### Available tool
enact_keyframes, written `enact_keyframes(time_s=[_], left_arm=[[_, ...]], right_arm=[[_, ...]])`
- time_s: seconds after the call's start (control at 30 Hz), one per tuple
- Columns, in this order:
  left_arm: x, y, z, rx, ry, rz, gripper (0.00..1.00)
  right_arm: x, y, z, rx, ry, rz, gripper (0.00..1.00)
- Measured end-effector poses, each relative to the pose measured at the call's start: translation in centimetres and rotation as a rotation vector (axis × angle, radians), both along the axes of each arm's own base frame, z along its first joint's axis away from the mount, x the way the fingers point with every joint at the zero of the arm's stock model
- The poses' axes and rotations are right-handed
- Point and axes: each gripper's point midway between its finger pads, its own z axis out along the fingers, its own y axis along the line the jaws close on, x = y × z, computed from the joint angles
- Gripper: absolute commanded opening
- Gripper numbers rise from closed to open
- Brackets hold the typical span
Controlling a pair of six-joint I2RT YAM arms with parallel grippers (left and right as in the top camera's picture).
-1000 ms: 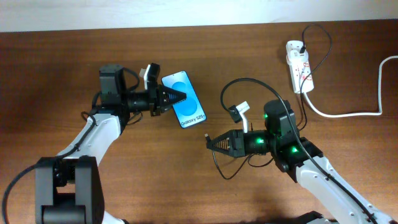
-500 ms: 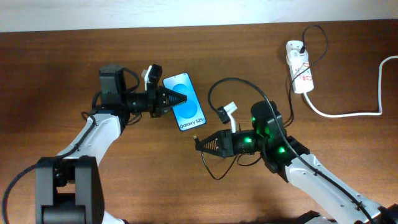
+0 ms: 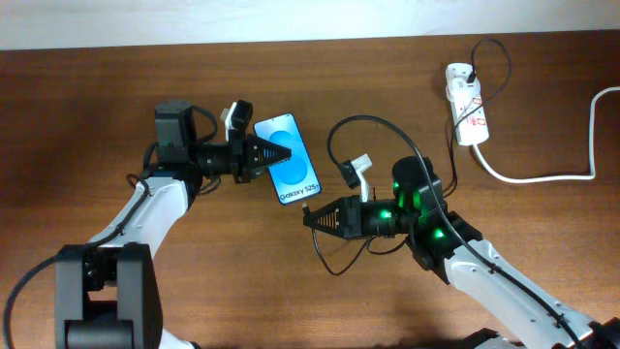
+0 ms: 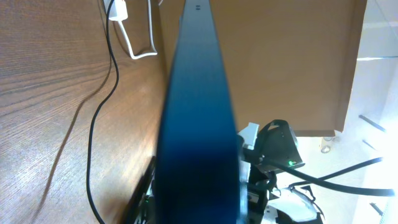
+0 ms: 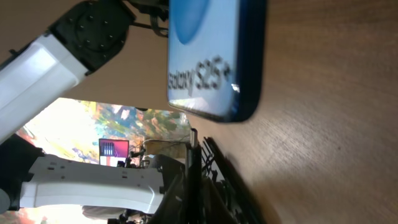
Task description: Plug charger to phone and switch on socket
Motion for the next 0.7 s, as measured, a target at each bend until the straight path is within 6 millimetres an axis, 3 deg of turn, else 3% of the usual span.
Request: enact_keyframes(time_s=[0.7], left_arm=[[-0.33,-0.03,0.23,-0.014,0.001,-0.019,0.00]], right_arm=[[0.34,0.01,0.14,0.001,-0.014,-0.014,0.04]])
